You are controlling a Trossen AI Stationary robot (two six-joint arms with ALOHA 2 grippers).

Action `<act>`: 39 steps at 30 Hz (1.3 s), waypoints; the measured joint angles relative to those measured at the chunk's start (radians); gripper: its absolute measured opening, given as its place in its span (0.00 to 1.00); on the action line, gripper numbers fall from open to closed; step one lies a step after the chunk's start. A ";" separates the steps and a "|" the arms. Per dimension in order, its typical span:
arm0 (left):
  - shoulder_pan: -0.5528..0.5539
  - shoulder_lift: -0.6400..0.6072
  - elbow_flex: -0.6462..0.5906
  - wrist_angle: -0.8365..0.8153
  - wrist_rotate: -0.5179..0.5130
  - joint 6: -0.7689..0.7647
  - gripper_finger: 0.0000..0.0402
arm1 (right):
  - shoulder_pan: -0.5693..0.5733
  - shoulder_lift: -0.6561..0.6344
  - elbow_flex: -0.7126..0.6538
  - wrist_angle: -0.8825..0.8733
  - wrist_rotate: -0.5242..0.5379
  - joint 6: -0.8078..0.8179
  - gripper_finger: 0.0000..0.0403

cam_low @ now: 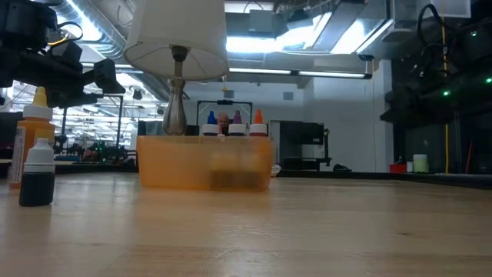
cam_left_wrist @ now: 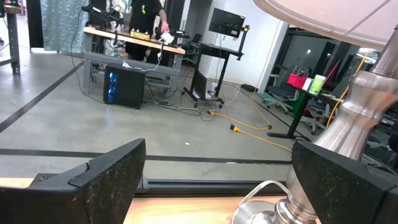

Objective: Pick & Place food coloring
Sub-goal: Put the small red food coloring bottle into the orange bin

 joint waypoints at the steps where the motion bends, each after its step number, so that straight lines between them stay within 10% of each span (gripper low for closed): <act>1: 0.000 0.000 0.000 0.000 0.000 0.000 0.97 | 0.000 -0.004 0.000 0.001 0.000 0.000 0.21; 39: 0.000 0.000 0.000 0.000 0.000 0.000 0.97 | 0.000 -0.010 0.000 0.000 -0.001 0.000 0.14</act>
